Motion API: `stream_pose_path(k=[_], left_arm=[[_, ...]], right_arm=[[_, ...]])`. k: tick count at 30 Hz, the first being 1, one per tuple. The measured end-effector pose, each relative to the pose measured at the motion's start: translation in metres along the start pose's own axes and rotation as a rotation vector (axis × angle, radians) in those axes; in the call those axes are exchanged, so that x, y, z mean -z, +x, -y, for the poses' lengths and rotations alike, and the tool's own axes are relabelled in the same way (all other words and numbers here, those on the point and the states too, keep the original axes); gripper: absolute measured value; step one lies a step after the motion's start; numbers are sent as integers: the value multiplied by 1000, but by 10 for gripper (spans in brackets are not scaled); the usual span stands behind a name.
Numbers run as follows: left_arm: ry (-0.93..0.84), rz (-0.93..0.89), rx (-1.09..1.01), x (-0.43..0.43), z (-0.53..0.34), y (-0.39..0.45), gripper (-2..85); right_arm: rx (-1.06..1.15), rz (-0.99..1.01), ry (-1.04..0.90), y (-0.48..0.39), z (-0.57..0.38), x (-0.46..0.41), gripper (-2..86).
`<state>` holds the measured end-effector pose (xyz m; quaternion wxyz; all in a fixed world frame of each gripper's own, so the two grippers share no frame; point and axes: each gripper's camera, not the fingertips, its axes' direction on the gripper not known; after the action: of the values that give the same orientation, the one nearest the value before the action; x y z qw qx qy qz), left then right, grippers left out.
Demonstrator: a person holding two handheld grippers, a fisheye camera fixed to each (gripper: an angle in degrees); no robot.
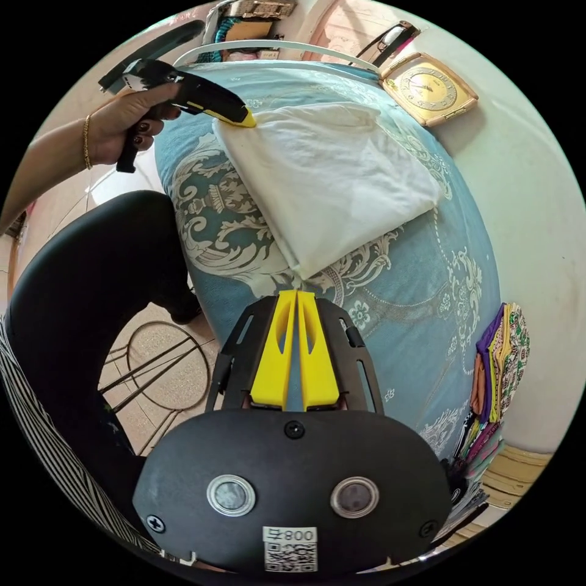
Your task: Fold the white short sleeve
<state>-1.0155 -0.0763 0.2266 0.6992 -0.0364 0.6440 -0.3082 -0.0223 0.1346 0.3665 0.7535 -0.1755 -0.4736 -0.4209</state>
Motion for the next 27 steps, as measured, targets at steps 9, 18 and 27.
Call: stream_pose_path(k=[9, 18, 27], left_arm=[[100, -52, -77, 17, 4, 27, 1], [37, 21, -5, -5, 23, -5, 0], [-9, 2, -8, 10, 19, -18, 2]], right_arm=[[-274, 375, 269, 141, -1, 77, 2], [-367, 571, 204, 210, -18, 70, 2], [-436, 720, 199, 300, -36, 114, 5]])
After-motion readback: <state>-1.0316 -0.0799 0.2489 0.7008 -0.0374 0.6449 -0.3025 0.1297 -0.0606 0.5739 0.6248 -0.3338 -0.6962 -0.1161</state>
